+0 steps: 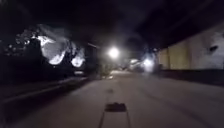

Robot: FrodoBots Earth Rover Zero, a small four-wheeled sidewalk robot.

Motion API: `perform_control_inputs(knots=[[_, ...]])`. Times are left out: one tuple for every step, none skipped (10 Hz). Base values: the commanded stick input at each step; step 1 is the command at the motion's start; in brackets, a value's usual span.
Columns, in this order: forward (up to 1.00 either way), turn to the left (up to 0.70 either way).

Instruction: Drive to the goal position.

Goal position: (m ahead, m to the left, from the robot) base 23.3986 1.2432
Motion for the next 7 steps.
perform_control_inputs(knots=[[0.7, -0.2], [0.7, -0.35], [0.7, -0.32], [0.7, -0.12], [0.7, 0.0], [0.7, 0.0], [0.7, 0.0]])
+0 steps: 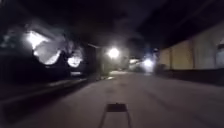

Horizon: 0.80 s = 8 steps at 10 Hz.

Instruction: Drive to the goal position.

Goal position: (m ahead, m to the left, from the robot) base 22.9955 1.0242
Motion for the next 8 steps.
perform_control_inputs(knots=[[0.7, 0.0], [0.7, 0.0], [0.7, 0.0], [0.7, 0.0], [0.7, 0.0], [0.7, 0.0], [0.7, -0.01], [0.7, -0.02]])
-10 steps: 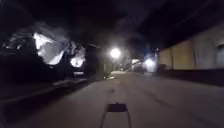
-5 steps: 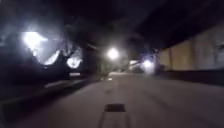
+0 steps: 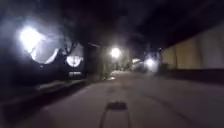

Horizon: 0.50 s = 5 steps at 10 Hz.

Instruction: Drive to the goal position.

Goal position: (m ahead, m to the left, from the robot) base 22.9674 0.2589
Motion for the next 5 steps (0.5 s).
perform_control_inputs(knots=[[0.7, -0.35], [0.7, -0.35], [0.7, -0.35], [0.7, -0.17], [0.7, 0.0]])
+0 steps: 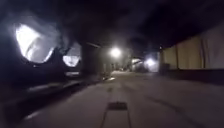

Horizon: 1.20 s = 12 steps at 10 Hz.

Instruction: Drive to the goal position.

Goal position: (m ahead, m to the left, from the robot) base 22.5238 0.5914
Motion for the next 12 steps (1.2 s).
perform_control_inputs(knots=[[0.7, 0.0], [0.7, 0.0], [0.7, 0.0], [0.7, 0.0], [0.7, 0.0], [0.7, -0.04], [0.7, -0.15], [0.7, -0.3], [0.7, -0.35], [0.7, -0.35], [0.7, -0.35], [0.7, -0.35]])
